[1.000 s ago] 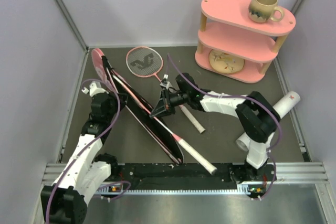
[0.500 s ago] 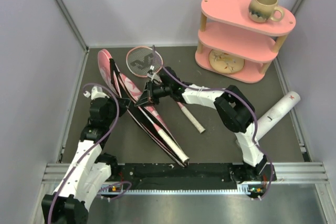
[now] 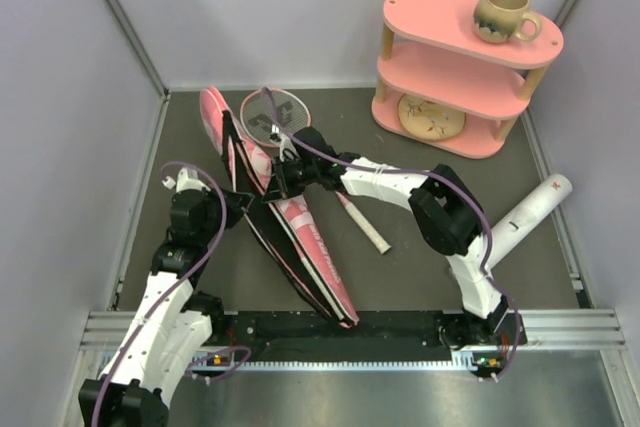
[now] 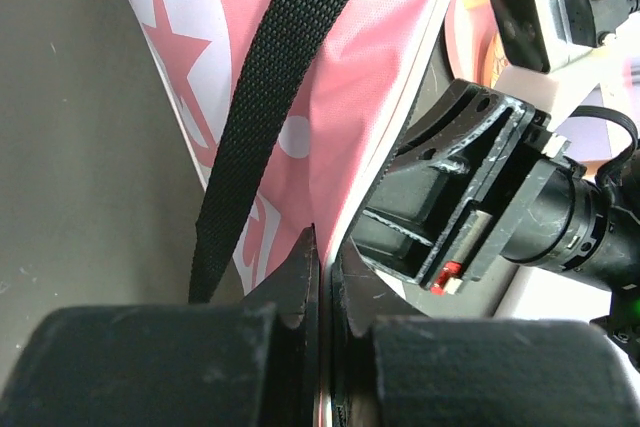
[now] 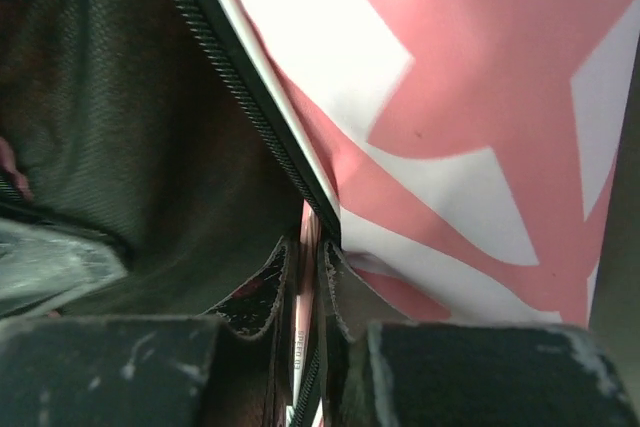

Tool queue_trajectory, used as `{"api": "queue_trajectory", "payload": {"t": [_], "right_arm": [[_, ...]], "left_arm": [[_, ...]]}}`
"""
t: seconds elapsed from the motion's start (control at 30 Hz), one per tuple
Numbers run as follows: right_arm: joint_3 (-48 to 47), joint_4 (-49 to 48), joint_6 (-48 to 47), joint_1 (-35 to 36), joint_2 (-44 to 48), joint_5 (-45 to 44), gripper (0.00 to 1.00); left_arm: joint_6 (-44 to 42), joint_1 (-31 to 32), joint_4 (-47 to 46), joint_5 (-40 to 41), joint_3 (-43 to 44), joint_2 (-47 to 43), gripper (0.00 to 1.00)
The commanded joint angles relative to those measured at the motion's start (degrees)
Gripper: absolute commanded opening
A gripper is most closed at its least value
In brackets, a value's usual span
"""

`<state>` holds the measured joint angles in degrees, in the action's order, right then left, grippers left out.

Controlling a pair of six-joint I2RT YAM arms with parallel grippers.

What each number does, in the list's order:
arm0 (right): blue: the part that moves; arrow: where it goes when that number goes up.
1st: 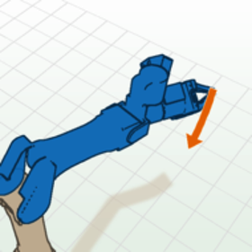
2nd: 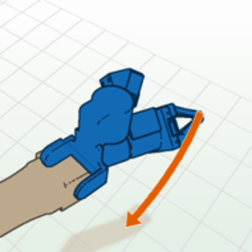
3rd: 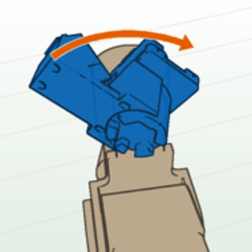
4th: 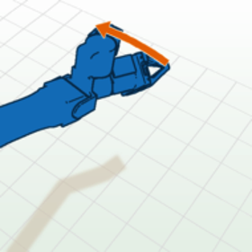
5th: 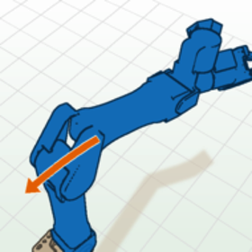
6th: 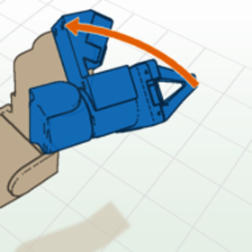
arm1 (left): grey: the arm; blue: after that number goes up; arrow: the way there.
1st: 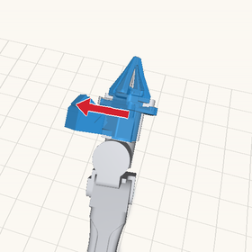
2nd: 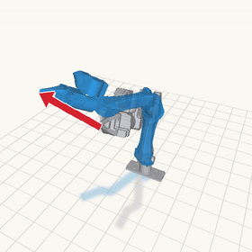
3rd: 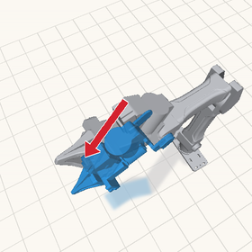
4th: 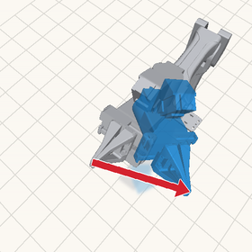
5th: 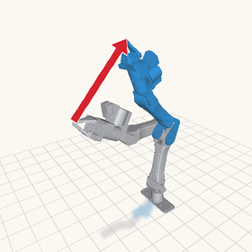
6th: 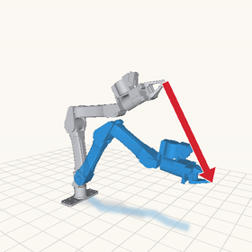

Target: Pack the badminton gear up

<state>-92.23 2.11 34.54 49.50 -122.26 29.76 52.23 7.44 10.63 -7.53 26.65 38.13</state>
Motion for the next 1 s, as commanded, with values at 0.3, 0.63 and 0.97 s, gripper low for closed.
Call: {"api": "queue_trajectory", "payload": {"t": [0.3, 0.63, 0.97], "right_arm": [[-4.98, 20.02, -23.38, 4.91, 12.47, -14.38, 0.46], [5.65, 23.38, -26.45, 4.82, 25.57, -19.2, 0.71], [12.33, 23.12, -29.27, 6.22, 25.23, -22.99, 0.77]], "left_arm": [[1.48, 0.2, 4.83, 2.08, 3.14, -0.69, 0.0], [0.51, 0.2, 4.4, 2.69, 4.72, 0.46, 0.0], [-0.02, 0.2, 4.57, 3.57, 5.34, 0.89, 0.0]]}}
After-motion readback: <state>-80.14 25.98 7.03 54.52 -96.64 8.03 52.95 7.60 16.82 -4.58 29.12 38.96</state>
